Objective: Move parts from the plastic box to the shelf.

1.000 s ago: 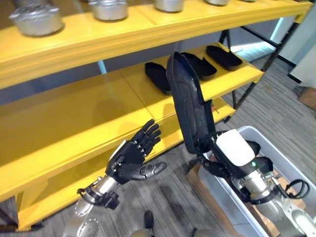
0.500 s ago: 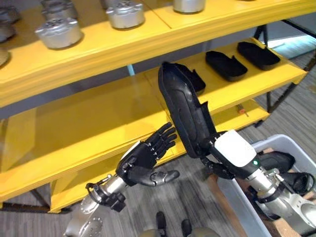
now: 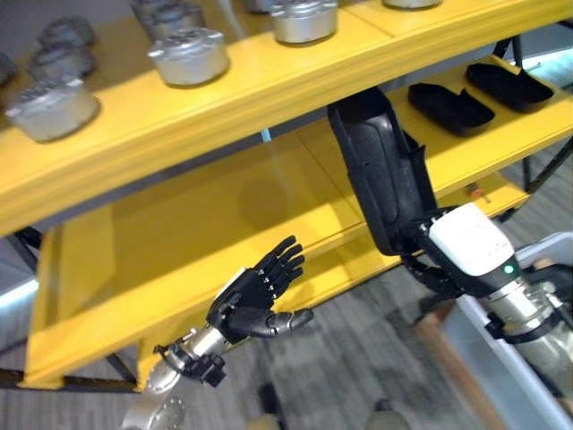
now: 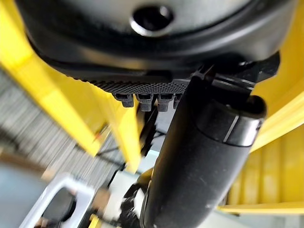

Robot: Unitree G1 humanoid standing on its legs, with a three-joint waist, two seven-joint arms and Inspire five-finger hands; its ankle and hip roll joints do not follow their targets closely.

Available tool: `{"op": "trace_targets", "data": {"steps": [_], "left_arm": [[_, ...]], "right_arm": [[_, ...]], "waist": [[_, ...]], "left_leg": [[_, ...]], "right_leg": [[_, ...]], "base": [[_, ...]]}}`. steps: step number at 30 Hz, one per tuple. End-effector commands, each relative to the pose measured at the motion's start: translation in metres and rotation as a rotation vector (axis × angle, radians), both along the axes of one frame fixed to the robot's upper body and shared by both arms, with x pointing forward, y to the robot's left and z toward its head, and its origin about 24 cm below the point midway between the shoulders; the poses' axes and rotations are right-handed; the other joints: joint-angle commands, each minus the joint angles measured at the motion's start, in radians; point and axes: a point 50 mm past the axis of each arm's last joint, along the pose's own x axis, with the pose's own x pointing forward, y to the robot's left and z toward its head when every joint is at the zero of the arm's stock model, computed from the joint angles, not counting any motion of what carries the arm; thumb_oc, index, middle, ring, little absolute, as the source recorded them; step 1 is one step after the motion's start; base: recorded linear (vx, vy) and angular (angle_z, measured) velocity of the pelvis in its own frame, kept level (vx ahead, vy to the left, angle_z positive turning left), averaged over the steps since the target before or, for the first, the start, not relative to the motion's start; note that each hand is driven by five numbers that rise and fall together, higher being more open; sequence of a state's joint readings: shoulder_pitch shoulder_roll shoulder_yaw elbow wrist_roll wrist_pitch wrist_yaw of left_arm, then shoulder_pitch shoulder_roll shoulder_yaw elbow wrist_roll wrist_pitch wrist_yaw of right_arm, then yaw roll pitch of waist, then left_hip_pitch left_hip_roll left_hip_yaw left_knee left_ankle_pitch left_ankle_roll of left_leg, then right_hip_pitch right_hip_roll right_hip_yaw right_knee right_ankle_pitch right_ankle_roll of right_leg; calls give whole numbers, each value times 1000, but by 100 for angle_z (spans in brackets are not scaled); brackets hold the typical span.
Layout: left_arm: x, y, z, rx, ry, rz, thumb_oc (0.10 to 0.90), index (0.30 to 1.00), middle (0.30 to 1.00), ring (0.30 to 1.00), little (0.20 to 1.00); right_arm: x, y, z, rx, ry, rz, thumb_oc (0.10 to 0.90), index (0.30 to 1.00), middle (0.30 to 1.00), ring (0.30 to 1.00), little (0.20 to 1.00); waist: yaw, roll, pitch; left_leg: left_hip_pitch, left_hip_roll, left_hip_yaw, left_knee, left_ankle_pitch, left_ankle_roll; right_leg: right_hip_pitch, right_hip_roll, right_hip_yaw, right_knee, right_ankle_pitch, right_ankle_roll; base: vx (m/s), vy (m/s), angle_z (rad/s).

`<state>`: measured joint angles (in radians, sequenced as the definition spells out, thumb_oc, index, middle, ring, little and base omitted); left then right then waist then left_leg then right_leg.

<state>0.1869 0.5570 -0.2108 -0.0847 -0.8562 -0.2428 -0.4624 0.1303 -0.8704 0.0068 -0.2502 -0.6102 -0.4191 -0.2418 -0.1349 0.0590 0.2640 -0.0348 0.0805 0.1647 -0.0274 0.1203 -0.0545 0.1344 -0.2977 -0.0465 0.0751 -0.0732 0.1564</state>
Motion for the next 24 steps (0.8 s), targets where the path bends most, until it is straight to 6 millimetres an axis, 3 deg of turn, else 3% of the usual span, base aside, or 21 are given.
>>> {"op": "trace_targets", "data": {"steps": [1, 6, 9, 15, 16, 19, 21, 22, 23, 24], "left_arm": [[5, 6, 57, -27, -328, 13, 900, 1000, 1000, 1000, 1000], [4, 12, 59, 29, -353, 90, 900, 1000, 1000, 1000, 1000], [6, 17, 59, 38, -351, 117, 900, 1000, 1000, 1000, 1000], [7, 20, 58, 55, -348, 131, 900, 1000, 1000, 1000, 1000], [7, 20, 57, 48, -331, 115, 900, 1000, 1000, 1000, 1000], [7, 16, 54, 67, -327, 73, 900, 1000, 1000, 1000, 1000], [10, 12, 56, 57, -320, 39, 900, 1000, 1000, 1000, 1000], [10, 11, 56, 55, -320, 37, 900, 1000, 1000, 1000, 1000], [17, 5, 58, 38, -318, 17, 900, 1000, 1000, 1000, 1000], [18, 4, 57, 25, -317, 16, 900, 1000, 1000, 1000, 1000]], "right_arm": [[7, 16, 41, 170, -138, 107, 400, 300, 300, 300, 300], [13, 20, 24, 248, -39, 95, 400, 300, 300, 300, 300], [16, 21, 18, 252, -2, 86, 400, 300, 300, 300, 300], [25, 20, 8, 267, 46, 42, 400, 300, 300, 300, 300], [32, 20, 0, 288, 79, 11, 400, 300, 300, 300, 300], [37, 15, -9, 288, 106, -35, 400, 300, 300, 300, 300], [39, 10, -12, 288, 118, -80, 400, 300, 300, 300, 300], [40, 9, -12, 286, 122, -84, 400, 300, 300, 300, 300], [45, 6, -15, 271, 139, -116, 400, 300, 300, 300, 300], [46, 4, -15, 265, 140, -124, 400, 300, 300, 300, 300]], "waist": [[43, -25, -91], [85, -66, -103], [104, -80, -106], [144, -96, -105], [166, -103, -96], [158, -104, -86], [140, -105, -89], [136, -105, -88], [114, -111, -78], [111, -113, -79]], "left_leg": [[64, 63, -19, 14, -116, -5], [79, 1, -24, 31, -169, 44], [78, -10, -16, 23, -174, 57], [69, -24, -4, 21, -176, 75], [68, -35, 3, 27, -183, 93], [81, -46, -43, 17, -187, 102], [85, -57, -85, 1, -187, 103], [87, -59, -91, -2, -189, 103], [96, -63, -137, 3, -193, 102], [99, -62, -146, -6, -191, 99]], "right_leg": [[-59, 117, -40, 10, 2, -41], [-64, 75, -58, -20, 53, 3], [-64, 64, -74, -22, 60, 13], [-62, 41, -136, 15, 72, 11], [-73, 34, -168, 93, 94, 8], [-93, 96, -106, 91, 72, -3], [-117, 148, -31, 20, 70, -11], [-113, 154, -26, 2, 74, -12], [-148, 189, 75, -32, 115, -4], [-143, 192, 84, -50, 119, -6]], "base": [[197, 442, 22], [87, 263, 6], [27, 148, 0], [2, 89, 7], [30, 36, 2], [54, -29, 12], [76, -93, 49], [150, -244, 96], [140, -231, 125], [131, -247, 116]]}}
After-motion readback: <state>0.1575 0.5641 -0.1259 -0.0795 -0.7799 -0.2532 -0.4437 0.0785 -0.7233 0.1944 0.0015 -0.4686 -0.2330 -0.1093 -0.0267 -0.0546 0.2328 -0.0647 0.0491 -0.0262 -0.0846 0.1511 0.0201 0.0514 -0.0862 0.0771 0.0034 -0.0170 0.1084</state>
